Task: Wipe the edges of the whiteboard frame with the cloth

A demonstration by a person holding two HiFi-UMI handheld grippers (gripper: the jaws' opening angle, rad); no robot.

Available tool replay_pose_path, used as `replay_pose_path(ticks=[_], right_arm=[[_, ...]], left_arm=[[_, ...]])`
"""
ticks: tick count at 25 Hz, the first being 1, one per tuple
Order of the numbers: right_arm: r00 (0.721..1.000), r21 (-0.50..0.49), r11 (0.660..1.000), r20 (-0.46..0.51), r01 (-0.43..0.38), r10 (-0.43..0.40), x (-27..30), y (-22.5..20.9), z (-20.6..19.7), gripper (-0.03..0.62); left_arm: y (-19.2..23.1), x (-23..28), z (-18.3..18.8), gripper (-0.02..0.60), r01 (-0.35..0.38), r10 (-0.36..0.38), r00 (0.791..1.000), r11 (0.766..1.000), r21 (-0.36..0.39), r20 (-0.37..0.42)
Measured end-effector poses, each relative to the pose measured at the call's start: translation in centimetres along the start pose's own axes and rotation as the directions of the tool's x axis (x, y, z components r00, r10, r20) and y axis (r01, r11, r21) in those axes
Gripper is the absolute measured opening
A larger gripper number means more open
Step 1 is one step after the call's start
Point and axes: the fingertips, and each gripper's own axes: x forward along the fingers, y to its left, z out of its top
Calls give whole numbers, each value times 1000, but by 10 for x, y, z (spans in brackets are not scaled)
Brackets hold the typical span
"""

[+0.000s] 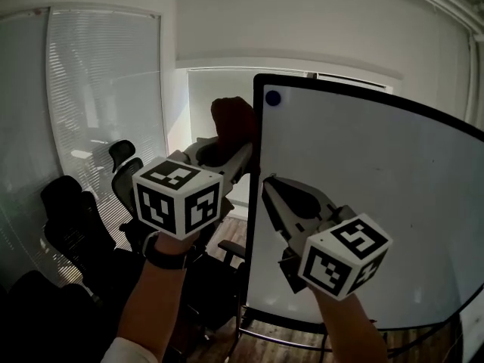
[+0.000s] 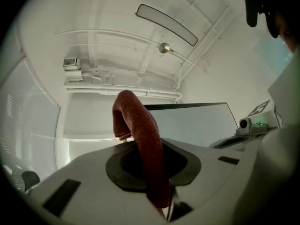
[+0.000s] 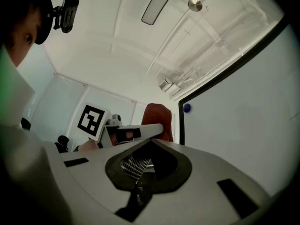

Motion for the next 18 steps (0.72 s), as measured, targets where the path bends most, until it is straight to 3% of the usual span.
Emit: replay_pose_path(ticks=[8,18], right_arm=[[1000,-24,1000,19,15,-15,3,-8,15,2],[999,-11,999,12,37,-37,-6,-27,-2,2]], left_arm=[[51,33,51,74,-74,74,997,993,92,12],[42,66,35,73,-68,78,996,981,184,-49]])
